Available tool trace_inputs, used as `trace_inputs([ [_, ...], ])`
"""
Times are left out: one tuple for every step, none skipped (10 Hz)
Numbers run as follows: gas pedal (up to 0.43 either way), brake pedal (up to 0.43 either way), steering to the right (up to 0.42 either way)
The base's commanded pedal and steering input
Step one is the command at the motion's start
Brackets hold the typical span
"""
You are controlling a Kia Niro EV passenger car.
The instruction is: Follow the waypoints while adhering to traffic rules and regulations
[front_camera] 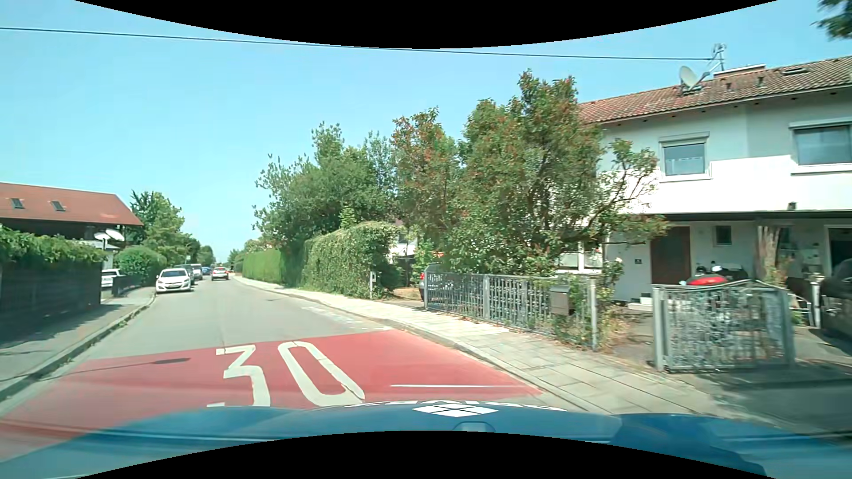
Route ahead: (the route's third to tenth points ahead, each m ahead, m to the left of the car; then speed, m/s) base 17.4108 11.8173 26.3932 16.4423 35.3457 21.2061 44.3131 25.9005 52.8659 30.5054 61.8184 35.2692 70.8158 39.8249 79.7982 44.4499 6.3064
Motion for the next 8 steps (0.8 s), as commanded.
trace_inputs([
  [0.197, 0.0, -0.257],
  [0.197, 0.0, -0.257],
  [0.197, 0.0, -0.257],
  [0.197, 0.0, -0.252],
  [0.197, 0.0, -0.245],
  [0.197, 0.0, -0.236],
  [0.197, 0.0, -0.228],
  [0.197, 0.0, -0.217],
])
